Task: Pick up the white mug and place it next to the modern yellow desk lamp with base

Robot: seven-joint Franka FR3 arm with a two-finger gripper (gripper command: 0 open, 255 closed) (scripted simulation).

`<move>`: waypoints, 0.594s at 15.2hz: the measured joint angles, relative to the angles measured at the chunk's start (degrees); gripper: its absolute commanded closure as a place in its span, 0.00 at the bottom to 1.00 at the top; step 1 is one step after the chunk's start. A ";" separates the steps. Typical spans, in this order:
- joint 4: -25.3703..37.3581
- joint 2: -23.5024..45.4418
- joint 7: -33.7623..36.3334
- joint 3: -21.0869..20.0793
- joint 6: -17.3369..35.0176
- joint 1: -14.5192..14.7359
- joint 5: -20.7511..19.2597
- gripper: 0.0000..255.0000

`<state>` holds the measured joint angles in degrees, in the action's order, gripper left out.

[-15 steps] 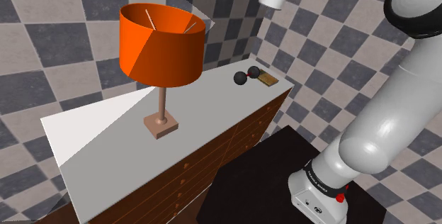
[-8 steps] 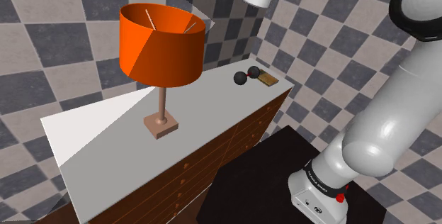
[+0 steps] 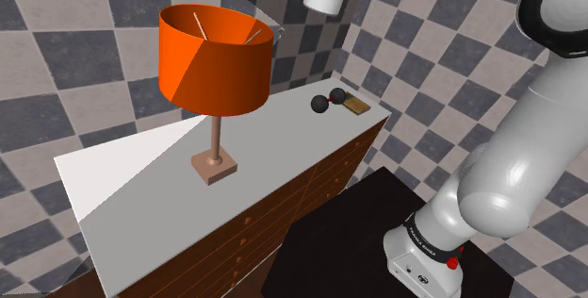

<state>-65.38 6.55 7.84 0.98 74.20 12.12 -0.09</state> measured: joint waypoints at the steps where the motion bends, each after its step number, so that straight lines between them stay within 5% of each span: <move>1: -1.53 -0.56 0.08 -0.03 0.97 0.05 -0.02 1.00; 9: -13.72 -4.78 0.17 -0.05 8.93 0.09 -0.09 1.00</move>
<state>-79.10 1.77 8.01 0.93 83.12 12.21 -0.18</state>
